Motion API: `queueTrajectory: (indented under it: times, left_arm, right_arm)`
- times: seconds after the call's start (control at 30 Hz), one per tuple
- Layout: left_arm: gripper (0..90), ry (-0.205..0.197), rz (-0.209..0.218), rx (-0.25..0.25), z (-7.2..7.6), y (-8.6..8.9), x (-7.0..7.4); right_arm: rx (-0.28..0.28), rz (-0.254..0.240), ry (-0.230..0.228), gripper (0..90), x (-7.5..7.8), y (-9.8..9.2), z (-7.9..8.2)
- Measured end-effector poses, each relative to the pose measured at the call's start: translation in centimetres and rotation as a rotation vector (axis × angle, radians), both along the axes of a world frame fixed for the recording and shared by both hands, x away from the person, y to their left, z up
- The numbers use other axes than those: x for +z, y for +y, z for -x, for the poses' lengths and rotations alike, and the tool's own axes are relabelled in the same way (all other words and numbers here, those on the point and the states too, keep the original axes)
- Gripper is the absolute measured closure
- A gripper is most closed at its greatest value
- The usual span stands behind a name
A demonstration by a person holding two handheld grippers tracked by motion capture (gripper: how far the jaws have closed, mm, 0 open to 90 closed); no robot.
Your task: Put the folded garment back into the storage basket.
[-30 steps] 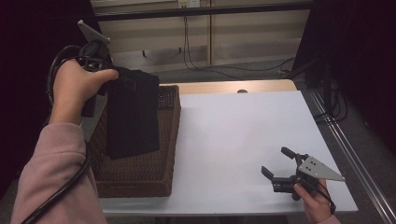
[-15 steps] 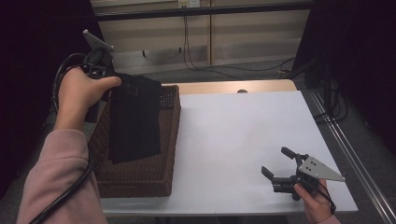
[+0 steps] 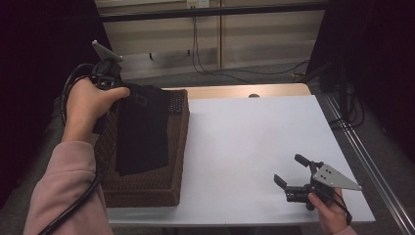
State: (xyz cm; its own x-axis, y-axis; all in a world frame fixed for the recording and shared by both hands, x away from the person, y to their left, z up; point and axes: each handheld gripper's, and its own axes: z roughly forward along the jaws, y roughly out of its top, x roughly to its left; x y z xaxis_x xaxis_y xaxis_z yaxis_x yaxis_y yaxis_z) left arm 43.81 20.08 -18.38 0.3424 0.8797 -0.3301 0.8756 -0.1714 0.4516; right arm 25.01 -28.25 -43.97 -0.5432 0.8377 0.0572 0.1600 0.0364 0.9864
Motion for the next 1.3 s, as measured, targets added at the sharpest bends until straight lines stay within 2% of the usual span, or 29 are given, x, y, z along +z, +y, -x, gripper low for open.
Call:
queueTrajectory:
  times: [0.13,0.2,0.3,0.43,0.47,0.5,0.67,0.7,1.07,1.13,1.2,1.27,1.3]
  left_arm:
    - [75.5,0.002,-0.003,0.003,0.0,0.0,-0.5]
    - [75.5,0.002,-0.001,-0.015,0.0,0.0,-0.7]
    - [75.5,0.003,-0.006,0.005,0.1,-0.1,-1.1]
    - [75.4,0.005,-0.004,-0.009,0.0,-0.2,-1.7]
    - [75.4,0.004,-0.009,-0.032,-0.1,0.0,-1.8]
    - [75.4,0.01,-0.001,-0.008,0.0,-0.2,-2.0]
    - [75.3,0.011,-0.011,0.008,0.0,-0.3,-2.7]
    - [75.2,0.012,-0.009,-0.005,-0.1,-0.2,-2.9]
    - [75.3,0.025,-0.011,0.006,-0.4,-0.5,-4.7]
    - [75.2,0.026,0.0,0.006,-0.5,-0.6,-5.1]
    - [75.2,0.034,-0.002,0.002,-0.6,-0.6,-5.3]
    - [75.2,0.028,-0.007,-0.019,-0.7,-0.6,-5.5]
    - [75.2,0.034,0.001,-0.007,-0.7,-0.6,-5.6]
  right_arm:
    - [-0.001,-0.003,-0.003,1.2,0.0,0.0,0.0]
    - [0.001,-0.001,0.0,1.2,0.0,0.1,0.0]
    - [0.0,-0.002,0.001,1.2,0.0,0.1,0.0]
    - [-0.002,-0.004,0.0,1.1,0.0,0.0,0.0]
    - [-0.001,-0.002,-0.008,1.2,0.0,0.0,0.0]
    - [-0.001,-0.002,-0.003,1.2,0.0,0.0,0.0]
    - [0.0,-0.001,-0.008,1.2,0.0,0.0,0.0]
    - [-0.002,-0.004,0.0,1.2,0.0,0.0,0.0]
    - [-0.002,0.001,-0.004,1.2,0.0,0.0,0.0]
    - [-0.002,-0.001,-0.002,1.2,0.0,0.0,0.0]
    - [0.012,0.023,-0.005,1.2,0.0,-0.1,0.0]
    - [0.01,0.023,-0.004,1.2,0.0,-0.1,0.0]
    - [0.011,0.023,-0.007,1.2,0.0,-0.1,0.0]
